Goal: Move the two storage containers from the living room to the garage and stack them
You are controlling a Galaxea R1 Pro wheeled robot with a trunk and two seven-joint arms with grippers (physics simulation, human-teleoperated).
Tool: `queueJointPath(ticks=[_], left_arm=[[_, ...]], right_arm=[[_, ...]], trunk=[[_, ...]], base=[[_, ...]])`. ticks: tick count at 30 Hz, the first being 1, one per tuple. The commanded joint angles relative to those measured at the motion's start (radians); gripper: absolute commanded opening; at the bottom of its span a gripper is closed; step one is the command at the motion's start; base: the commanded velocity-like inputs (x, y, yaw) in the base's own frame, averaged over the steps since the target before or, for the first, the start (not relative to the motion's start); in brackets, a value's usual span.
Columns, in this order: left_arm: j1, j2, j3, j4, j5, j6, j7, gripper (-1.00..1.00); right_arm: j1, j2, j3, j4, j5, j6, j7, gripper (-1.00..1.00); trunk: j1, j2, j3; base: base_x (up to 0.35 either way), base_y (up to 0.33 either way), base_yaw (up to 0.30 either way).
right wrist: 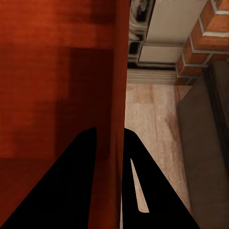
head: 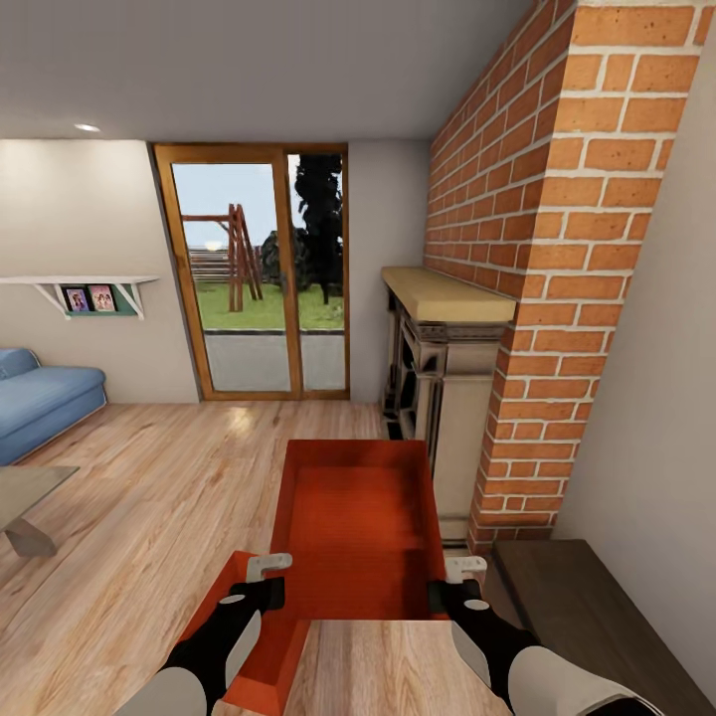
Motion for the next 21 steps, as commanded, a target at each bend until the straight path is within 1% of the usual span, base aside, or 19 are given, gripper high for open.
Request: queueJointPath(ticks=[1, 5, 8, 21], left_arm=[[0.0, 0.009, 0.011, -0.006, -0.02, 0.003, 0.018, -1.0], [0.0, 0.009, 0.011, -0.006, -0.02, 0.003, 0.018, -1.0], [0.0, 0.009, 0.011, -0.006, -0.02, 0.003, 0.018, -1.0], [0.0, 0.01, 0.011, -0.006, -0.02, 0.003, 0.018, -1.0]], right_arm=[[0.0, 0.0, -0.008, 0.005, -0.016, -0.004, -0.006, -1.0], [0.0, 0.001, -0.008, 0.005, -0.017, -0.001, -0.006, -1.0], [0.0, 0.0, -0.008, 0.005, -0.017, 0.001, -0.006, -1.0], [0.0, -0.001, -0.008, 0.005, -0.016, 0.002, -0.006, -1.0]], trunk=[[0.0, -0.001, 0.0], [0.0, -0.001, 0.0], [0.0, -0.001, 0.0], [0.0, -0.001, 0.004]], base=[[0.0, 0.0, 0.0], [0.0, 0.0, 0.002], [0.0, 0.0, 0.119], [0.0, 0.0, 0.272]])
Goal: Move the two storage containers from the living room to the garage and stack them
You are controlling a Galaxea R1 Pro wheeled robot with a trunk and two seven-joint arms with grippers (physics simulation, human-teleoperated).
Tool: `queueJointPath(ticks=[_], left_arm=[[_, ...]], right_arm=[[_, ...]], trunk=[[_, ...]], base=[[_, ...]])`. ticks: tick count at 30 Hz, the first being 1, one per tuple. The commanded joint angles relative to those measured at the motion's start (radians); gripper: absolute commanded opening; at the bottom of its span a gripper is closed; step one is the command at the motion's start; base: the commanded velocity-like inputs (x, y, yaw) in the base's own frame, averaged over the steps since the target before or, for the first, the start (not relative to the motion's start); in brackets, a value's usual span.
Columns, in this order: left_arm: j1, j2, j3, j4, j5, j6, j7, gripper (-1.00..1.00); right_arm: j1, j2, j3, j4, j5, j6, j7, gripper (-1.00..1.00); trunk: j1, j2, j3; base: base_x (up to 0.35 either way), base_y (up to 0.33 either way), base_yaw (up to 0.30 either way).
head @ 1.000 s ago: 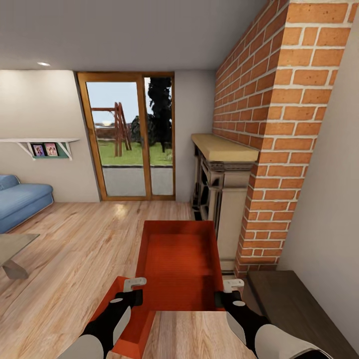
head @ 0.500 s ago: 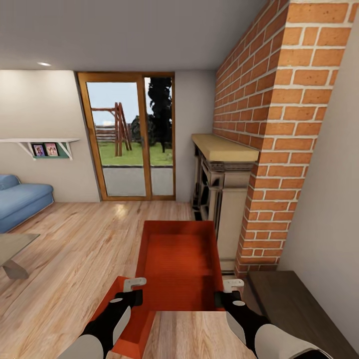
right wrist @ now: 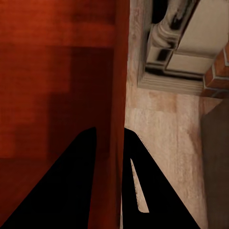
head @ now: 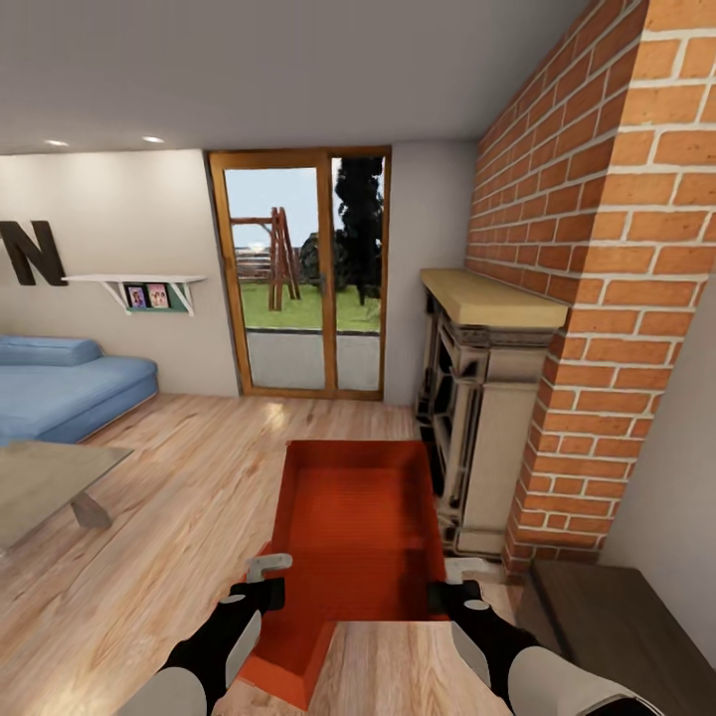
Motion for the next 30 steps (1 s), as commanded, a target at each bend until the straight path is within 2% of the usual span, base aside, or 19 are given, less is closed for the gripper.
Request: queueJointPath(ticks=[1, 30], left_arm=[[0.0, 0.01, 0.012, -0.005, -0.021, -0.007, 0.017, -1.0], [0.0, 0.011, 0.012, -0.005, -0.021, -0.007, 0.017, -1.0]], right_arm=[[0.0, -0.001, -0.008, 0.004, -0.015, -0.005, -0.006, -1.0], [-0.001, -0.001, -0.008, 0.005, -0.017, -0.008, -0.005, -1.0]], trunk=[[0.0, -0.001, 0.0], [0.0, -0.001, 0.01]], base=[[0.0, 0.0, 0.29], [0.0, 0.0, 0.299]])
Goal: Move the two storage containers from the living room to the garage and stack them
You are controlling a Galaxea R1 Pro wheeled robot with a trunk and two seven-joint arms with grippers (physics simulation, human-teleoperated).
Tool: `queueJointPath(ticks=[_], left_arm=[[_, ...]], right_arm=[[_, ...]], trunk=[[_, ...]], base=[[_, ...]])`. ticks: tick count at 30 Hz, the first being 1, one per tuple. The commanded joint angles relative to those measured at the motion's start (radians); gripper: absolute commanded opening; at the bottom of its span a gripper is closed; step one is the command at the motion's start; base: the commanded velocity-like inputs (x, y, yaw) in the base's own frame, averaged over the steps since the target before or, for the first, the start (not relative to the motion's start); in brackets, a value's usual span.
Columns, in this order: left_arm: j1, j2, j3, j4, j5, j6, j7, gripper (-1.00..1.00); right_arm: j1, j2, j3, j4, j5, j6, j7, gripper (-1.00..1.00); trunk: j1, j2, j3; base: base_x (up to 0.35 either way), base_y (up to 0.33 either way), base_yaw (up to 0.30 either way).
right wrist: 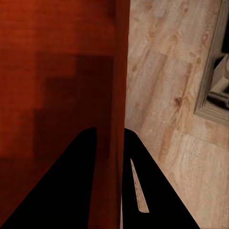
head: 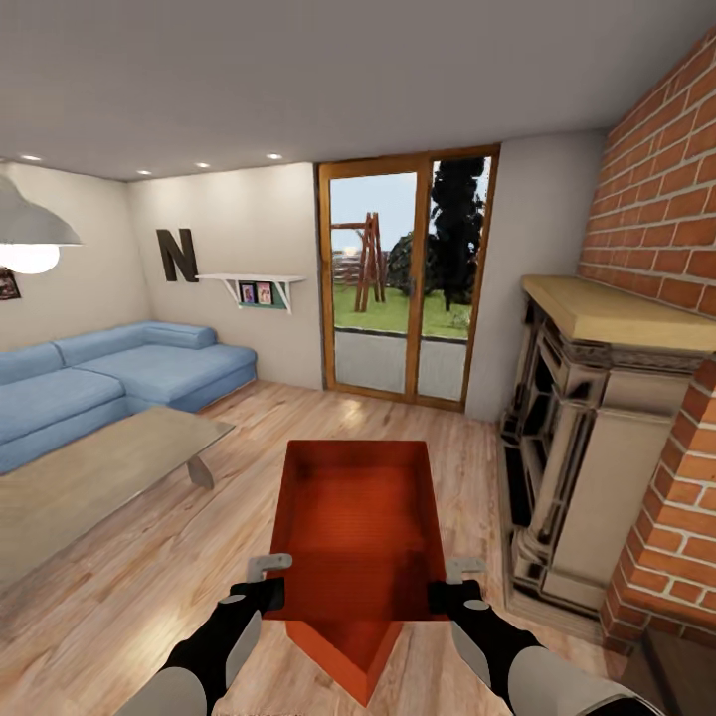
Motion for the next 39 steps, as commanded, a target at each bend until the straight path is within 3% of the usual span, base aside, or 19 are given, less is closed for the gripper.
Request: queueJointPath(ticks=[1, 39], left_arm=[[0.0, 0.011, 0.012, -0.005, -0.02, -0.004, 0.017, -1.0], [0.0, 0.011, 0.012, -0.005, -0.02, -0.005, 0.017, -1.0]], right_arm=[[0.0, -0.001, -0.007, 0.004, -0.017, -0.005, -0.005, -1.0], [0.0, 0.0, -0.007, 0.004, -0.017, -0.005, -0.005, -1.0]], trunk=[[0.0, -0.001, 0.0], [0.0, -0.001, 0.013]], base=[[0.0, 0.0, 0.3], [0.0, 0.0, 0.3]])
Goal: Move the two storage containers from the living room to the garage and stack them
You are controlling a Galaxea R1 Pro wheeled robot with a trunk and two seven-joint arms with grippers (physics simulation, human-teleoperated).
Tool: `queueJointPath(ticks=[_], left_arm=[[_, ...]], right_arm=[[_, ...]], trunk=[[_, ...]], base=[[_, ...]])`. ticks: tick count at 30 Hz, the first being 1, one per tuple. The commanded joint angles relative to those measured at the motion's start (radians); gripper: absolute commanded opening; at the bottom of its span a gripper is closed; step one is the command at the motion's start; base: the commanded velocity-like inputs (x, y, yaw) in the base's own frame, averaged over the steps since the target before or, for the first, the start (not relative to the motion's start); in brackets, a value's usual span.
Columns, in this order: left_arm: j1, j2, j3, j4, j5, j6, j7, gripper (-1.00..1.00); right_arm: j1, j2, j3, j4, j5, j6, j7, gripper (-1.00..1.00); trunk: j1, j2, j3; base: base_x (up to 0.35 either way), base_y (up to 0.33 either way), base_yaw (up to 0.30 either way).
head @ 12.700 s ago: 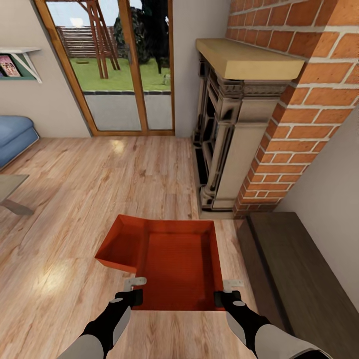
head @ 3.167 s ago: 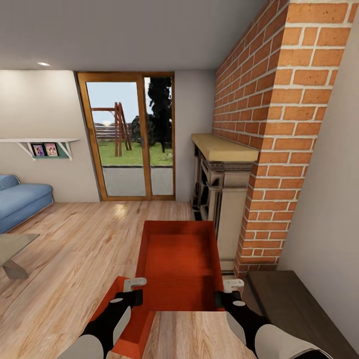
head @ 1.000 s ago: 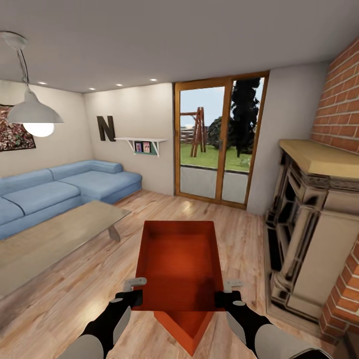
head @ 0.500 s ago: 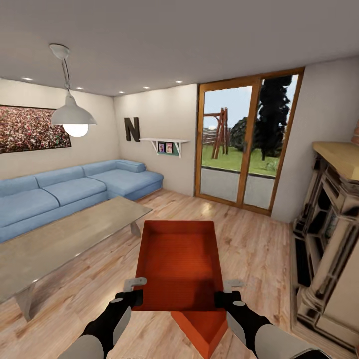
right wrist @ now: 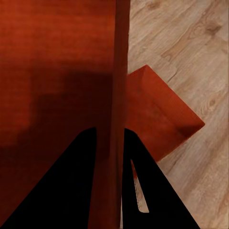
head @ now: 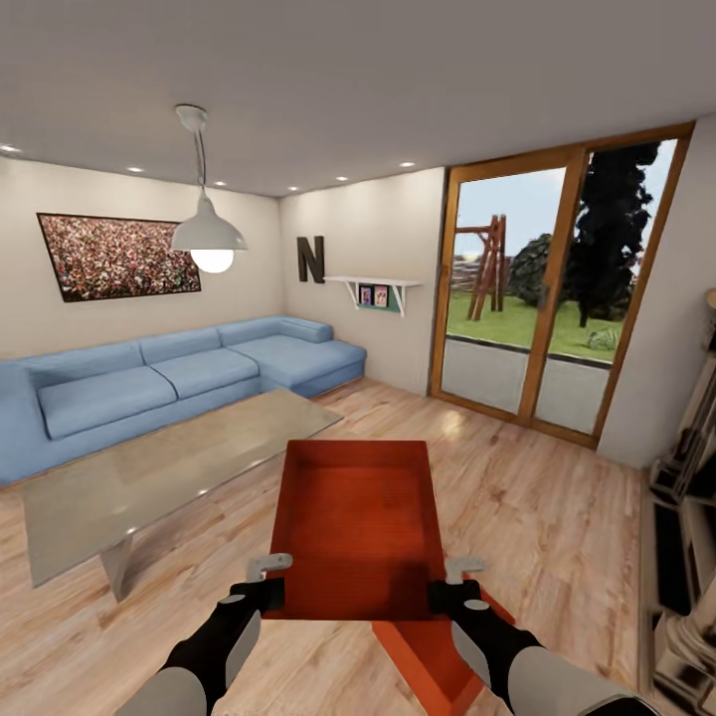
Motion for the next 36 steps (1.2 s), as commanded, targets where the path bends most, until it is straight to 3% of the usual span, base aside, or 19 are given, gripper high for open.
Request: queueJointPath(ticks=[1, 36], left_arm=[[0.0, 0.011, 0.012, -0.005, -0.02, -0.005, 0.018, -1.0], [0.0, 0.011, 0.012, -0.005, -0.02, -0.005, 0.018, -1.0]], right_arm=[[0.0, -0.001, -0.007, 0.004, -0.018, -0.005, -0.005, -1.0], [0.0, -0.001, -0.007, 0.004, -0.018, -0.006, -0.005, -1.0]], trunk=[[0.0, -0.001, 0.0], [0.0, -0.001, 0.002]], base=[[0.0, 0.0, 0.3], [0.0, 0.0, 0.3]])
